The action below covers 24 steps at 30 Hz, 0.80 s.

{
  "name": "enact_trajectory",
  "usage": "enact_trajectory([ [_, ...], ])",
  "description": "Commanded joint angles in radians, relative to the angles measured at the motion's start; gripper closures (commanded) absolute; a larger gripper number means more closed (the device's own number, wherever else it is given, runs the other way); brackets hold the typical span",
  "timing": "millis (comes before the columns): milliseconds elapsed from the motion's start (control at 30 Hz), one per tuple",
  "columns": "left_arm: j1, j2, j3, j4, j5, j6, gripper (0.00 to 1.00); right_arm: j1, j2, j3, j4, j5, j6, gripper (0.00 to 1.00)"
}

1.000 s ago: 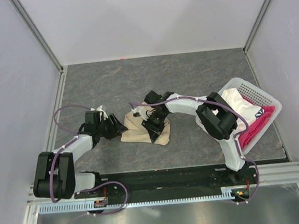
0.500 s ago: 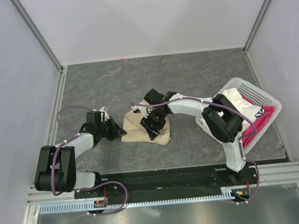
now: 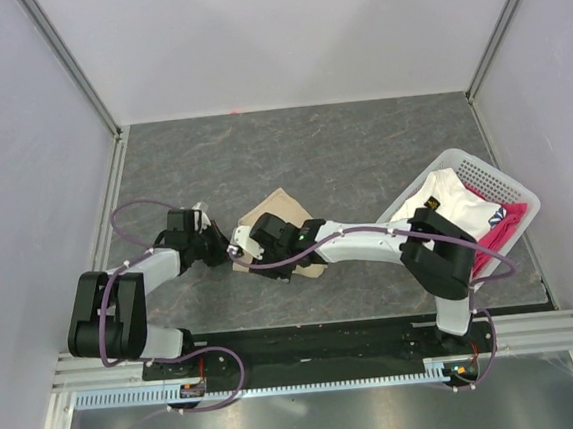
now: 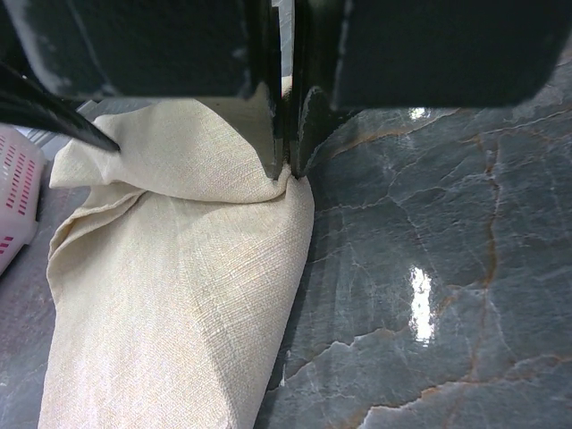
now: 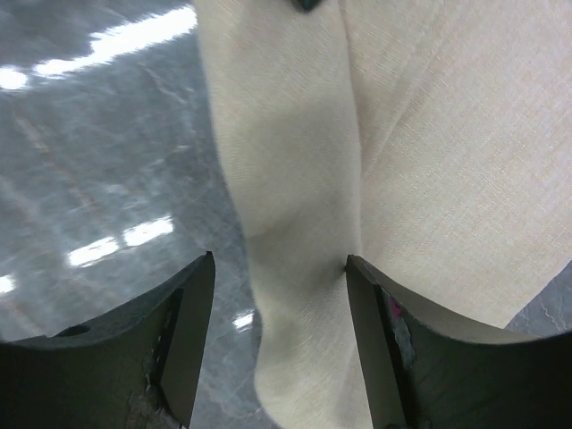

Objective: Fold the napkin, place the utensils inside, and roll it up
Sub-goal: Roll the napkin with the utensil

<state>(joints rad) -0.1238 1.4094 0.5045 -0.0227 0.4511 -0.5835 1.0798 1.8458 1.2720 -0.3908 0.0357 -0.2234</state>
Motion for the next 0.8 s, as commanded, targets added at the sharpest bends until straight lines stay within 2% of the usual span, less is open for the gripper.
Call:
enact_trajectory([
  [0,0.003,0.011,0.023,-0.022,-0.005,0.020,0.98,-0.001,0.050,-0.008,0.059,0.128,-0.034,0.31],
  [167,0.003,0.014,0.028,-0.022,-0.005,0.022,0.98,-0.004,0.070,-0.008,0.079,0.139,-0.071,0.31],
  [333,0.003,0.013,0.029,-0.019,0.004,0.027,0.98,-0.021,0.134,0.021,0.035,0.029,-0.064,0.35],
  [433,0.003,0.008,0.026,-0.010,0.006,0.030,0.98,-0.047,0.187,0.056,-0.031,-0.032,-0.047,0.46],
  [467,0.003,0.007,0.025,-0.005,0.009,0.030,0.98,-0.057,0.197,0.064,-0.064,-0.066,-0.045,0.57],
  [500,0.003,0.005,0.025,0.001,0.009,0.030,0.97,-0.064,0.210,0.073,-0.080,-0.094,-0.039,0.61],
  [600,0.003,-0.032,0.020,0.000,-0.026,0.024,0.65,-0.099,0.225,0.079,-0.129,-0.201,-0.025,0.73],
  [633,0.003,-0.050,0.014,-0.002,-0.061,0.021,0.45,-0.124,0.227,0.079,-0.138,-0.229,-0.019,0.74],
  [700,0.003,-0.113,0.006,-0.011,-0.097,0.024,0.34,-0.149,0.234,0.079,-0.166,-0.321,0.001,0.79],
  [767,0.003,-0.159,-0.006,-0.028,-0.150,0.027,0.31,-0.187,0.243,0.085,-0.198,-0.426,0.010,0.81],
])
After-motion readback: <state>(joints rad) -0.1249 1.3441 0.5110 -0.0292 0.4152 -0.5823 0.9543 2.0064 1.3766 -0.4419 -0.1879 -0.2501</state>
